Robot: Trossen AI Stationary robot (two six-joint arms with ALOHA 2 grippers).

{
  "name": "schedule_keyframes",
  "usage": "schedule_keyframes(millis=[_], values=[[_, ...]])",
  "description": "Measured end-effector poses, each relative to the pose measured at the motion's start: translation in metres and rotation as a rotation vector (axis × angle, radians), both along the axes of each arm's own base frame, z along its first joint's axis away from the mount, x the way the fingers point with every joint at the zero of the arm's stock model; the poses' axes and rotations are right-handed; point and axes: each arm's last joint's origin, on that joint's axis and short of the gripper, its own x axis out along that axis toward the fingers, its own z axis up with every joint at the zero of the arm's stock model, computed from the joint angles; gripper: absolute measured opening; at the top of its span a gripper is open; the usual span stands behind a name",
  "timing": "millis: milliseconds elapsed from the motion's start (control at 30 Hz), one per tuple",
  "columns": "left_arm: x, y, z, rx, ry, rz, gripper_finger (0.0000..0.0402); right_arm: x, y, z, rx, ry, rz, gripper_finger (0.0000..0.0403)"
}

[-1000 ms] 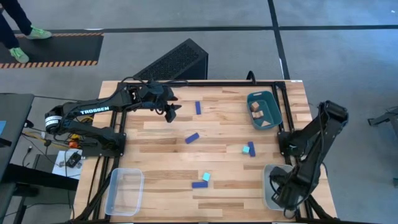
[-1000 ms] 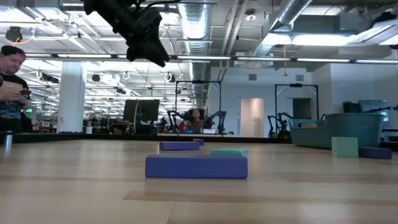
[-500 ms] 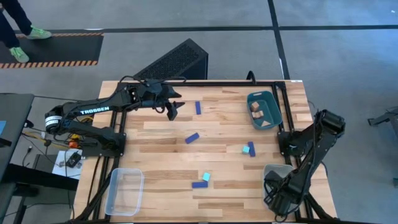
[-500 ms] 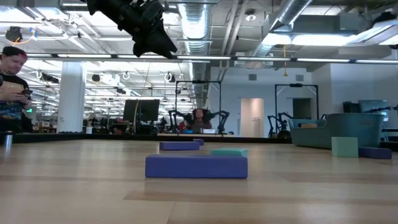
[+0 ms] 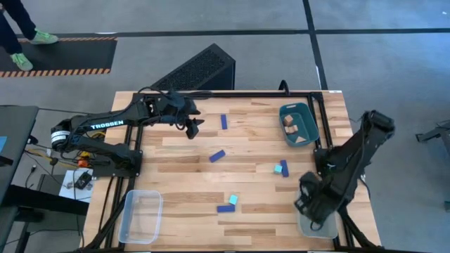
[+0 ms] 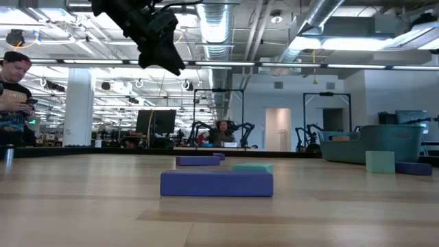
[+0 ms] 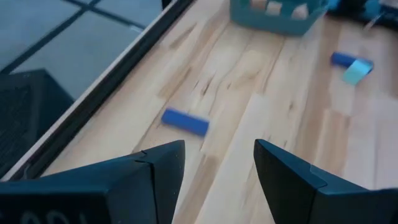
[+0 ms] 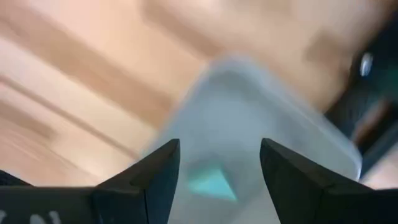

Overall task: Sort & place blocks by color
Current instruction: Put the right light blue block into the grey bin

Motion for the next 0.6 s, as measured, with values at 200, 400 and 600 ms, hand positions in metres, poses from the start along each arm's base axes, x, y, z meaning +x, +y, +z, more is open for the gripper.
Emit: schedule_keyframes(millis=[200, 400, 600], values=[[-0.010, -0.004, -0.003, -0.070, 0.056, 0.045, 0.0181, 0.011, -0.047, 0.032, -0.136, -0.330, -0.066, 0.0240], [-0.033, -0.011, 0.022, -0.048, -0.051, 0.124, 0.0181, 0.037, -0.093, 0.040, -0.171, -0.398, 0.045, 0.0240], [-0.056, -0.019, 0.034, -0.019, -0.067, 0.199, 0.0181, 0.054, -0.126, -0.004, -0.064, -0.404, 0.127, 0.0240]])
